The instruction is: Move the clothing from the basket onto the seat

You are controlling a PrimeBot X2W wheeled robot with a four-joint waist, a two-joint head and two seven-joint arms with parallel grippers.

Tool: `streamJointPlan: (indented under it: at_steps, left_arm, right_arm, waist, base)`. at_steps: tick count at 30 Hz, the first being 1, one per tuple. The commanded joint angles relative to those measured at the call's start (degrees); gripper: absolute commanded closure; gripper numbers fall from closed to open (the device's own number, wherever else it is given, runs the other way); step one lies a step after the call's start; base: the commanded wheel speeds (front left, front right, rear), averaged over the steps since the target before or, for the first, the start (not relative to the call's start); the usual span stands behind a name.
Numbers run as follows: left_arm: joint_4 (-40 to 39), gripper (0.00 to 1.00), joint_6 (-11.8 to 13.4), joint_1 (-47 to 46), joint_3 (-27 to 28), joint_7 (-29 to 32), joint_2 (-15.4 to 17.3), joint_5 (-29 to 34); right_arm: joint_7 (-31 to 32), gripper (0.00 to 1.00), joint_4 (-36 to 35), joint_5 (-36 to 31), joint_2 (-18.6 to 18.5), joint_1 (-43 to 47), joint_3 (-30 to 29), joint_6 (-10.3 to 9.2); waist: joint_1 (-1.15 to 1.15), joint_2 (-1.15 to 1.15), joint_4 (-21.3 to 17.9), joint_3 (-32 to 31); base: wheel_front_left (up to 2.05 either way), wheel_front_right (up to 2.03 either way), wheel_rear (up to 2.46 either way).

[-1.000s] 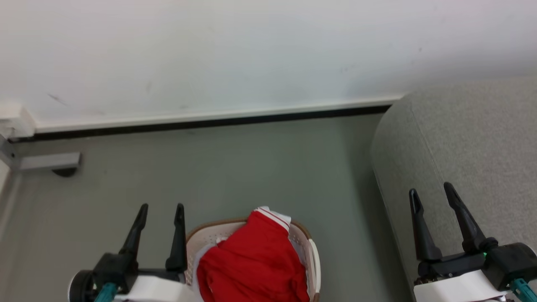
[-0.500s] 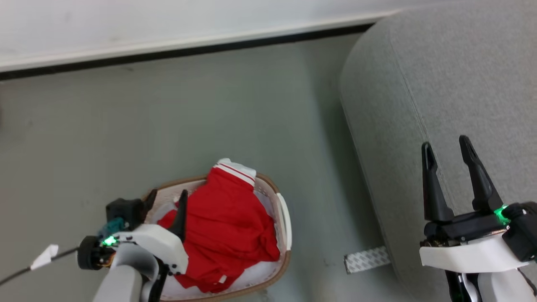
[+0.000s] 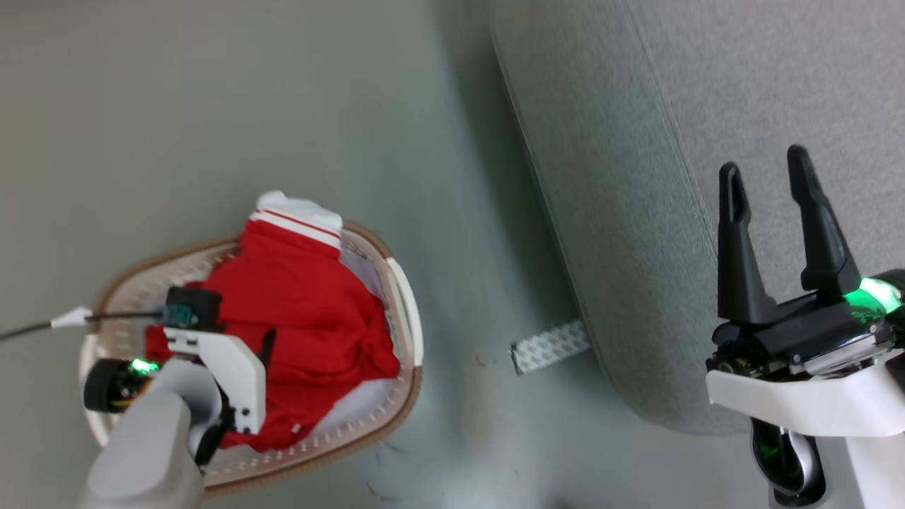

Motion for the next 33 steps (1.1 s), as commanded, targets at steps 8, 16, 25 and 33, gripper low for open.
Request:
streamJointPlan:
  at_steps: [8, 16, 25, 33]
  left_arm:
    - [8.4, 0.00, -0.3, -7.4, -5.4, 2.4, 3.5, 4.0]
    - [15.4, 0.00, -0.4, -9.9, -8.6, 4.5, 3.2, 4.5]
    - [17.8, 1.00, -0.4, -10.8, -9.3, -2.9, 0.7, 2.4]
    - [18.5, 1.00, -0.4, -7.6, -9.6, -12.8, -4.8, -1.0]
  right_arm:
    - [0.0, 0.00, -2.5, 3.0, 0.0, -4.0, 0.2, -0.12]
    - [0.0, 0.00, -1.7, 4.0, 0.0, -4.8, 0.3, -0.12]
    - [0.0, 0.00, -0.4, 2.7, 0.0, -4.5, -0.9, -0.12]
    - [0.0, 0.00, 1.3, -1.5, -0.1, -1.5, -3.0, -0.12]
  waist:
    - [-0.01, 0.00, -4.3, 10.7]
    - [-0.01, 0.00, -4.8, 12.7]
    - [-0.01, 0.00, -2.7, 8.7]
    - [-0.01, 0.00, 2.2, -4.0]
  base:
    - [0.00, 0.00, 0.00]
    - [0.00, 0.00, 0.00]
    - [0.00, 0.00, 0.00]
    - [0.00, 0.00, 0.00]
